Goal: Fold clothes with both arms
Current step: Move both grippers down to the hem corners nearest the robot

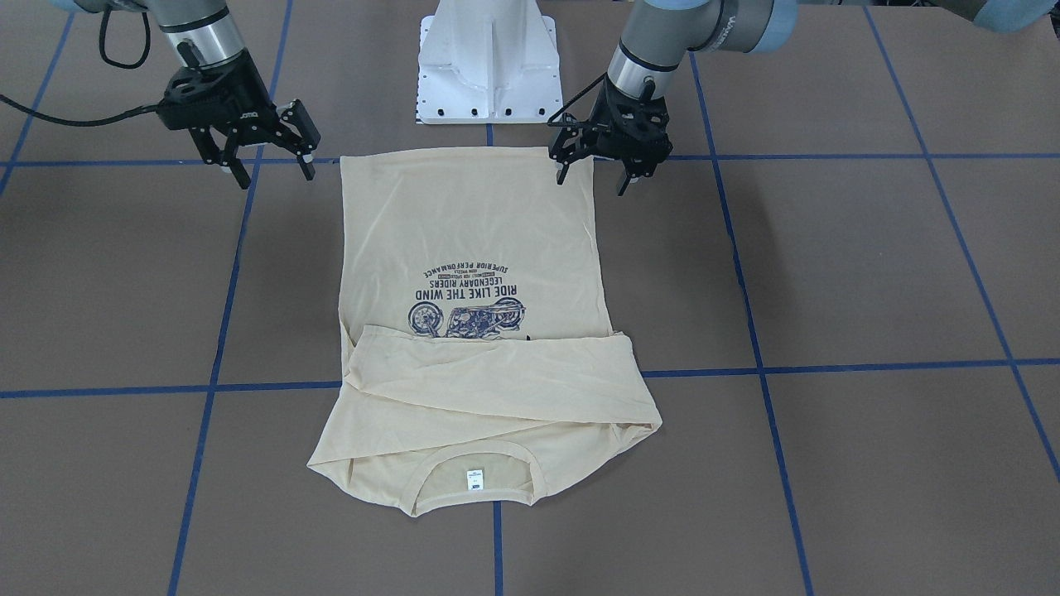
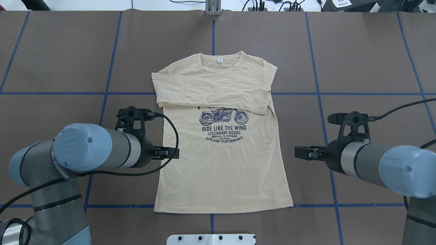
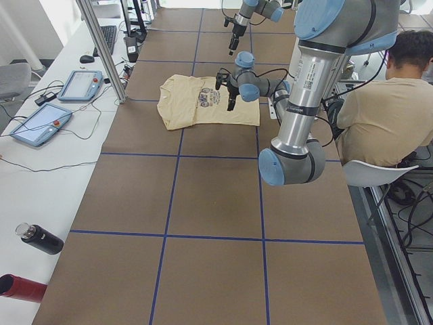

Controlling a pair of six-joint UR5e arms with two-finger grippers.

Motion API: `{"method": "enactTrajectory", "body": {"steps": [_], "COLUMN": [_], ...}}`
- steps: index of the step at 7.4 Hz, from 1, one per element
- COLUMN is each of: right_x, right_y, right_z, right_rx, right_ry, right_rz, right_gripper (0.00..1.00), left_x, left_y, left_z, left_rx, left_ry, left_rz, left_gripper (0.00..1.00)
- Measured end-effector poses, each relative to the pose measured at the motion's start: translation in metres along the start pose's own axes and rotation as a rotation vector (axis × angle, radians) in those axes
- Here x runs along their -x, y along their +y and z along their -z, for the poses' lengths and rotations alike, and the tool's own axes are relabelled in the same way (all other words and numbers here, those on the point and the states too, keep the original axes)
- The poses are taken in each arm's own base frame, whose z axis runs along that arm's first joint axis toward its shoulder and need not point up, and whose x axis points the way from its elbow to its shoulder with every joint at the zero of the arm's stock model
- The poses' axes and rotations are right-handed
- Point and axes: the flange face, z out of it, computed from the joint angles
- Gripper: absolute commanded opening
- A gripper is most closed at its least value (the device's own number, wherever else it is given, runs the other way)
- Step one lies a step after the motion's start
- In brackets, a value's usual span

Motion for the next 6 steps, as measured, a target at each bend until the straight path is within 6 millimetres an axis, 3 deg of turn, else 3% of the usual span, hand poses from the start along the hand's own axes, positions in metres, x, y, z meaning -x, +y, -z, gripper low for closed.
{"method": "enactTrajectory", "body": {"steps": [2, 3, 4, 6], "right_x": [0.013, 0.016, 0.017, 0.02], "right_y": [0.049, 0.057, 0.061, 0.061], "right_z": [-0.009, -0.009, -0.009, -0.009], "right_rx": [-0.016, -0.017, -0.017, -0.018], "right_ry": [0.014, 0.012, 0.009, 0.005], "right_rz": [0.015, 0.016, 0.016, 0.015], "right_gripper": [1.0, 1.0, 1.0, 1.0], "left_x": [0.006, 0.009, 0.011, 0.012], "left_y": [0.056, 0.076, 0.09, 0.107], "left_z": [-0.025, -0.034, -0.041, -0.05], "left_rx": [0.041, 0.063, 0.082, 0.106], "left_ry": [-0.043, -0.061, -0.075, -0.09], "left_rz": [0.036, 0.049, 0.061, 0.08], "left_gripper": [0.75, 0.58, 0.47, 0.41]}}
